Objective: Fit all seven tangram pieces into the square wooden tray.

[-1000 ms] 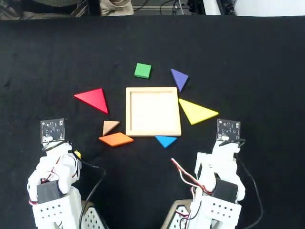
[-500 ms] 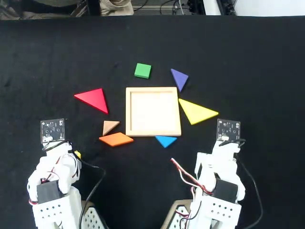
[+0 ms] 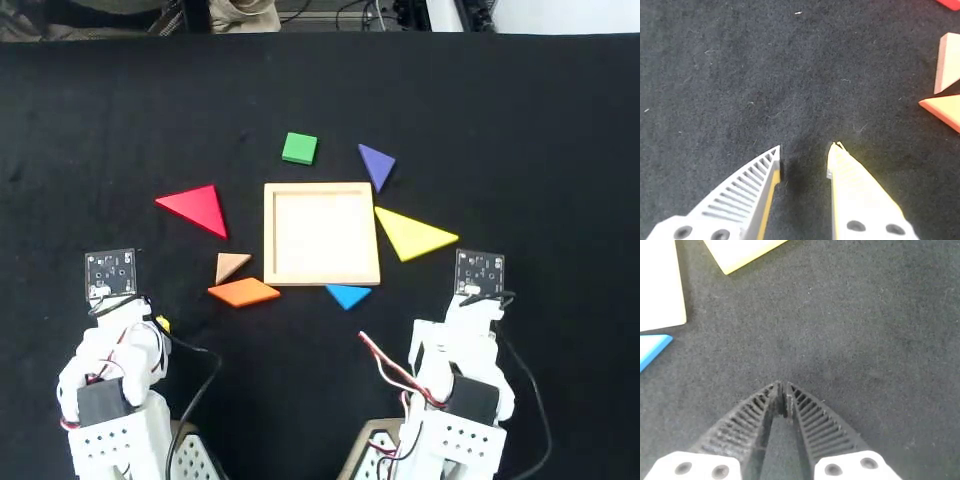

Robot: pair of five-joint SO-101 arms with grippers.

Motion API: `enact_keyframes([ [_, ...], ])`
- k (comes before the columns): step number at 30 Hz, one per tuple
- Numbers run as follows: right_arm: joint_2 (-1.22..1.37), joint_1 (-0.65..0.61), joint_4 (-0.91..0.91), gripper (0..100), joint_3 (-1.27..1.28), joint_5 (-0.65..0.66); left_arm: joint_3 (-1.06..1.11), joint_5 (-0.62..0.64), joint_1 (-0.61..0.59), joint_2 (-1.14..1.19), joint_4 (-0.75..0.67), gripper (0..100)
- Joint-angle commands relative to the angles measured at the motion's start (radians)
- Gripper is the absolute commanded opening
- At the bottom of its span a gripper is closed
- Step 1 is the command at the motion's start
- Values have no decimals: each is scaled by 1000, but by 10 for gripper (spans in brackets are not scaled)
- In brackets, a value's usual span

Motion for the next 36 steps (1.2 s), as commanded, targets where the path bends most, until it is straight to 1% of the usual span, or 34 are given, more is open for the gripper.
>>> enact_keyframes([
  [1,-70,18,8,11,-8,-6,10,-8,-8,-11,5,163],
  [15,-70,18,8,11,-8,-6,10,-9,-7,-11,5,164],
  [17,-70,18,8,11,-8,-6,10,-6,10,-11,5,163],
  [19,-70,14,8,11,-8,-11,10,-9,54,-11,5,163],
  [23,-70,-40,8,11,-8,-11,10,-8,131,-11,5,163],
  [26,-70,-48,8,11,-8,-11,10,-6,168,-11,5,163],
  [28,-70,-48,8,11,-8,-11,10,-9,179,-11,5,163],
  [30,-71,-51,6,11,-8,-8,1,-6,163,-11,-2,163],
  [32,-71,-52,-43,11,-28,-3,-36,-5,136,-11,-60,163],
  [36,-71,-17,-233,11,-96,-3,-111,-5,93,-11,-178,163],
])
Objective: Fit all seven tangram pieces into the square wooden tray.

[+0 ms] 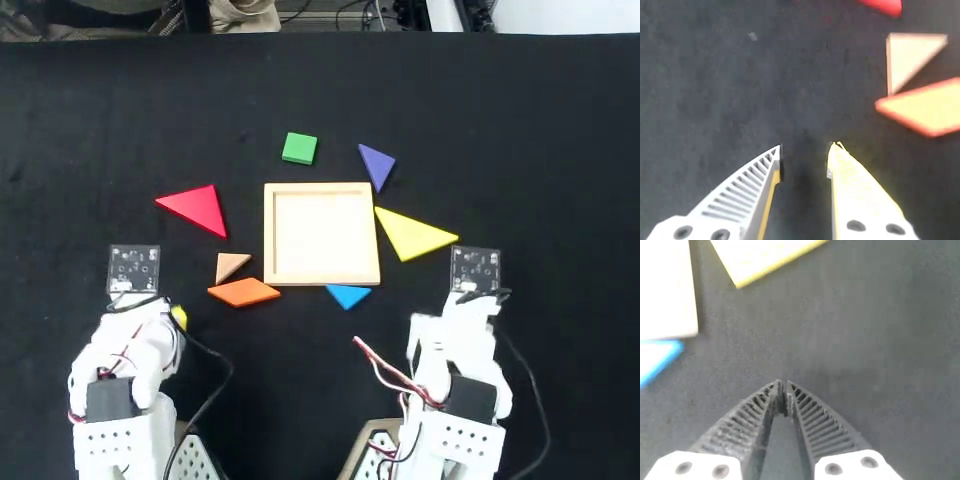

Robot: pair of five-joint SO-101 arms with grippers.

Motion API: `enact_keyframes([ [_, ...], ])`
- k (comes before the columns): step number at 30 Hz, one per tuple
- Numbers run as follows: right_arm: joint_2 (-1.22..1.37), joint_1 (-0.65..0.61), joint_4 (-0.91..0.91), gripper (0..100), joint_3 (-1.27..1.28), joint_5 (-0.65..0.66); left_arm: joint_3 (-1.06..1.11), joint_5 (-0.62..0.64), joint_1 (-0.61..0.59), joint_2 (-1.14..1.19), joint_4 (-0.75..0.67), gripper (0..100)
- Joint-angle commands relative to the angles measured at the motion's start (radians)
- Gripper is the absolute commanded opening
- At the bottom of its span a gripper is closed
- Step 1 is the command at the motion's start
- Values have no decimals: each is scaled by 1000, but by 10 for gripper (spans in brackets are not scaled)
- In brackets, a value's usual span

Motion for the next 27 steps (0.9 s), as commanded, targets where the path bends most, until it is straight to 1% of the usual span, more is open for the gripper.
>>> enact_keyframes([
  [1,-71,21,-178,11,-96,-3,-101,-5,-44,-9,-107,163],
  [3,-71,21,-272,11,-130,6,-107,-5,-13,-9,-107,163],
  [4,-71,21,-302,12,-139,35,-108,-5,-4,-9,-107,163],
  [6,-71,25,-321,12,-160,175,-140,-11,-1,-9,-117,163],
  [8,-71,23,-321,12,-179,344,-234,-5,-36,-6,-117,163],
  [9,-71,20,-321,12,-185,404,-292,-5,-48,0,-114,163],
  [10,-71,20,-321,12,-197,428,-349,-3,-56,0,-109,162],
  [14,-67,26,-310,12,-285,382,-489,-3,-54,15,-106,162],
  [17,-35,-11,-235,12,-395,345,-538,-3,-53,112,-107,162],
  [20,91,-64,-170,12,-519,328,-613,-3,-53,310,-107,162],
  [23,305,-83,-140,24,-648,282,-705,-3,-38,575,-107,162],
  [27,667,-84,-32,123,-883,264,-780,-3,39,907,-109,162],
])
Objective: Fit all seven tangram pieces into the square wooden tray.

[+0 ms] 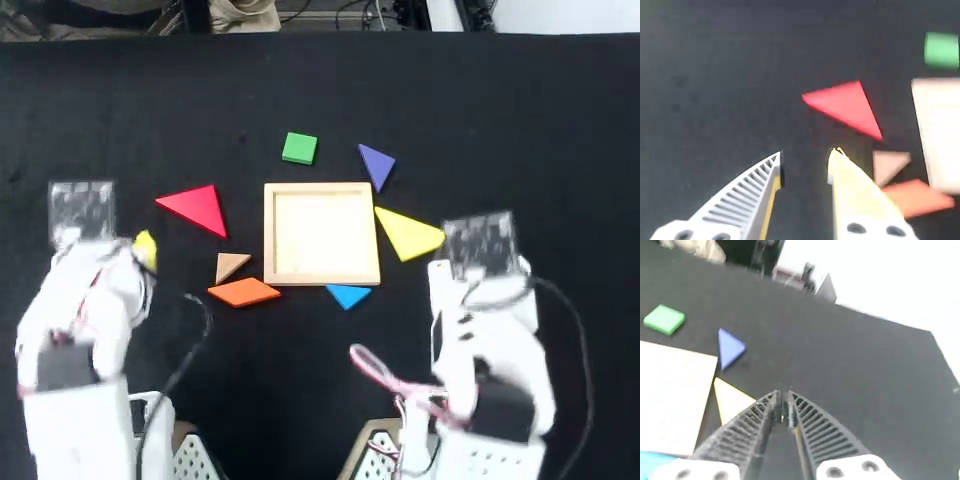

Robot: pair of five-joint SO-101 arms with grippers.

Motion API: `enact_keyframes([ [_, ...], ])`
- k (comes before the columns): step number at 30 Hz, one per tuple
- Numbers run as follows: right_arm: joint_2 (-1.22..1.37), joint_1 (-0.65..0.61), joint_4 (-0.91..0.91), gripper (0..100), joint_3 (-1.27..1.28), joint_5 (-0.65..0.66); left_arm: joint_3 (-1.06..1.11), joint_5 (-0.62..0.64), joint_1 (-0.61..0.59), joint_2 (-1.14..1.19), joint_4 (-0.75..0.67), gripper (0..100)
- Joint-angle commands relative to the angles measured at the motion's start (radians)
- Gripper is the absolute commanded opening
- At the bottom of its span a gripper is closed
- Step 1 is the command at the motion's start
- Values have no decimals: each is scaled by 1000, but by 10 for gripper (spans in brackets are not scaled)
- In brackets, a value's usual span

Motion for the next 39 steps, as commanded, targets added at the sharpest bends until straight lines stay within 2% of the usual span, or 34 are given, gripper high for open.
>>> enact_keyframes([
  [1,358,-20,110,146,-268,-12,-139,-2,82,407,-17,162],
  [6,739,-21,295,193,-596,-2,-239,-2,166,704,-9,162],
  [8,837,-29,325,194,-693,52,-249,-2,177,760,-17,162],
  [10,906,-57,353,192,-756,163,-257,21,176,772,-26,162],
  [12,960,-89,359,191,-773,290,-249,81,163,758,-74,164],
  [14,1009,-118,356,193,-774,353,-248,153,148,740,-112,166],
  [18,1144,-135,307,195,-779,373,-240,305,99,730,-141,166],
  [21,1271,-137,273,224,-780,396,-177,365,76,727,-201,166],
  [25,1400,-149,235,353,-800,460,-30,371,28,721,-423,166],
  [29,1445,-173,235,352,-806,637,94,365,22,721,-623,166],
  [32,1483,-175,222,333,-805,733,108,365,24,726,-660,166],
  [39,1615,-180,164,333,-803,741,104,365,19,726,-667,166],
])
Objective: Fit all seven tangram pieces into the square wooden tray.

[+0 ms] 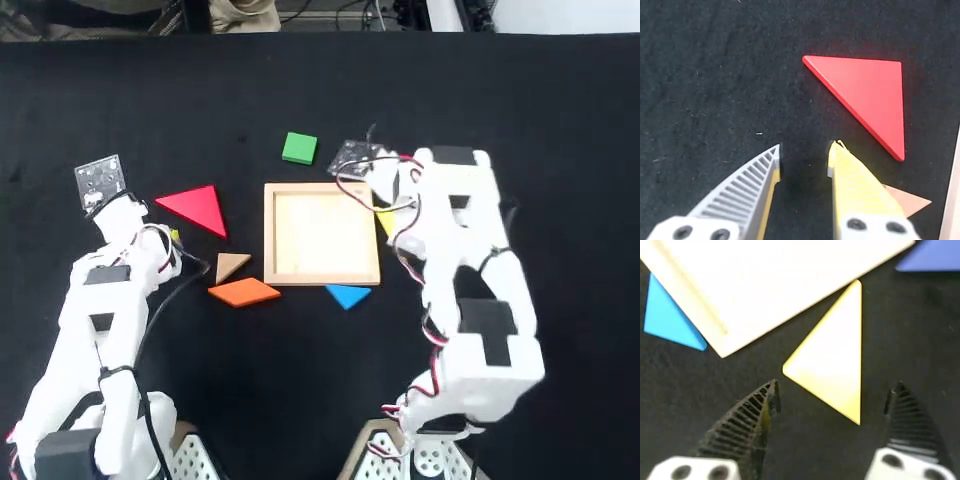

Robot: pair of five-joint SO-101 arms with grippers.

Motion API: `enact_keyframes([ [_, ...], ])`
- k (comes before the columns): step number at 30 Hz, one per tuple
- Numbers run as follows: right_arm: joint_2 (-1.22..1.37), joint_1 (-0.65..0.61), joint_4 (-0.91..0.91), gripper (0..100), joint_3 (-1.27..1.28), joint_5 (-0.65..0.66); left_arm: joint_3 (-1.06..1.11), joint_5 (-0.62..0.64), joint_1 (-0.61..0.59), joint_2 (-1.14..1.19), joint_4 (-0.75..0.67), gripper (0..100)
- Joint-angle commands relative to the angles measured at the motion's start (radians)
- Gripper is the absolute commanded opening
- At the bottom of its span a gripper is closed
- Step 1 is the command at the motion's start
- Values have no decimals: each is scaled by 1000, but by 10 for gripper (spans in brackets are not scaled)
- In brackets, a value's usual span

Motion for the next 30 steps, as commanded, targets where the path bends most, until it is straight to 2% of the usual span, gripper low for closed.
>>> enact_keyframes([
  [1,38,2,-18,333,-51,12,-19,8,-15,-20,-18,166],
  [9,74,-14,-89,331,-8,11,-8,6,-10,-18,-52,166],
  [14,76,18,-150,332,5,14,-1,6,-12,-18,-57,166],
  [30,68,35,-54,333,12,80,-7,6,-12,-18,-58,166],
])
